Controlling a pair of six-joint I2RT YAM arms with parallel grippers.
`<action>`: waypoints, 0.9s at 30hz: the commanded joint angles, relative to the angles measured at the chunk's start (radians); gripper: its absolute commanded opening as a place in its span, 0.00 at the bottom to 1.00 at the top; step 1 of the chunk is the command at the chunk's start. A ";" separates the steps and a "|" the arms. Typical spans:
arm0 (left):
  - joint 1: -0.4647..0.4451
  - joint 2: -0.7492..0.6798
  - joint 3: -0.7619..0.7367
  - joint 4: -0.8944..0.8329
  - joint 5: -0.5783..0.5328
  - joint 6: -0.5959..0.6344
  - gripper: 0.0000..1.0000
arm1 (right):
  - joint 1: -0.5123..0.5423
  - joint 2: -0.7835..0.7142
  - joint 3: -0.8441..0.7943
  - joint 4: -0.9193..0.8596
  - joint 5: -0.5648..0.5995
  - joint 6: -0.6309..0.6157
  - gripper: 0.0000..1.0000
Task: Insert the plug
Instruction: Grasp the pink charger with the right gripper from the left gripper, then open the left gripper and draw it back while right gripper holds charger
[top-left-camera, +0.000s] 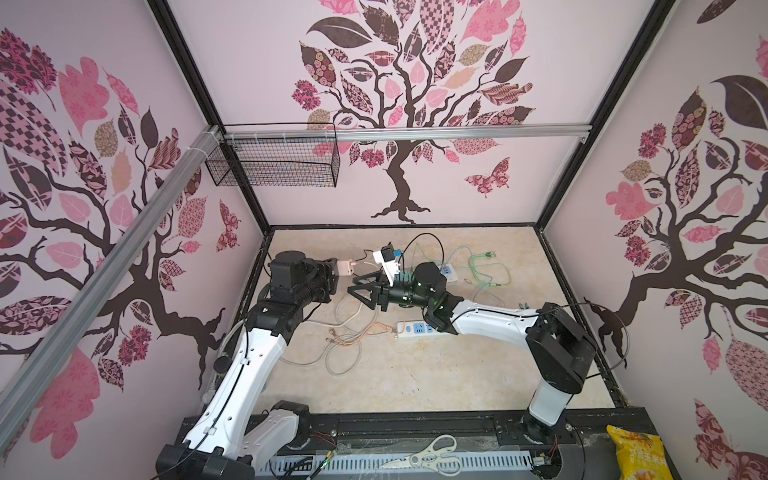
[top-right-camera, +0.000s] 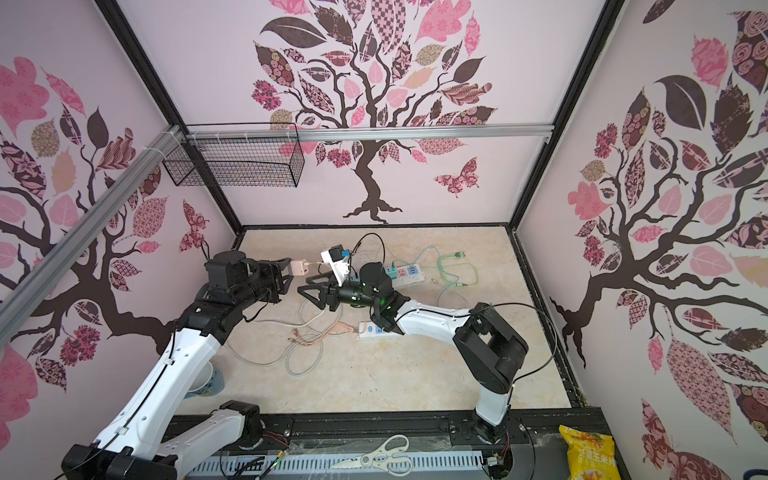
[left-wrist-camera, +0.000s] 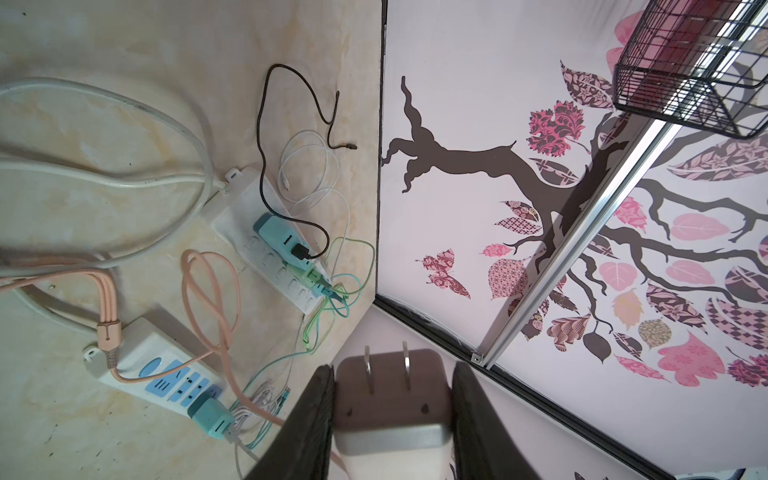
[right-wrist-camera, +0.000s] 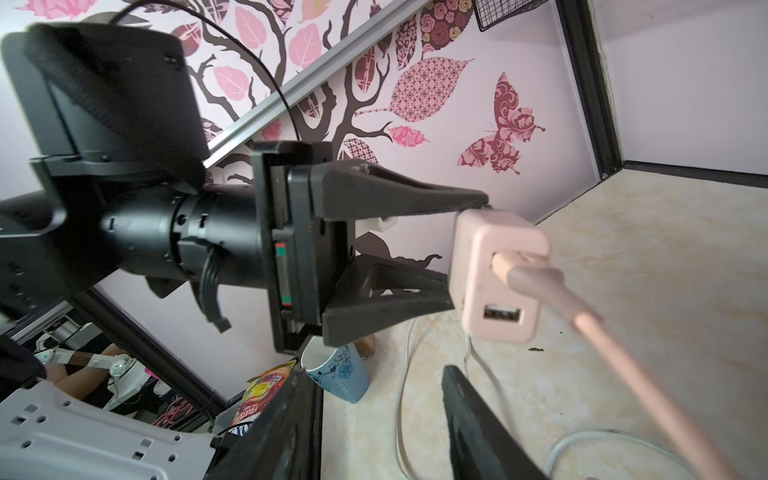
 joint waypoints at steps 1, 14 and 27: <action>0.001 -0.023 -0.032 0.056 0.021 -0.018 0.00 | 0.001 0.056 0.097 -0.066 0.046 0.009 0.55; 0.026 -0.068 -0.066 0.063 -0.014 -0.009 0.00 | -0.007 0.046 0.061 -0.136 0.141 0.002 0.56; 0.030 -0.069 -0.082 0.088 0.028 0.001 0.00 | -0.023 0.126 0.195 -0.100 -0.029 0.033 0.63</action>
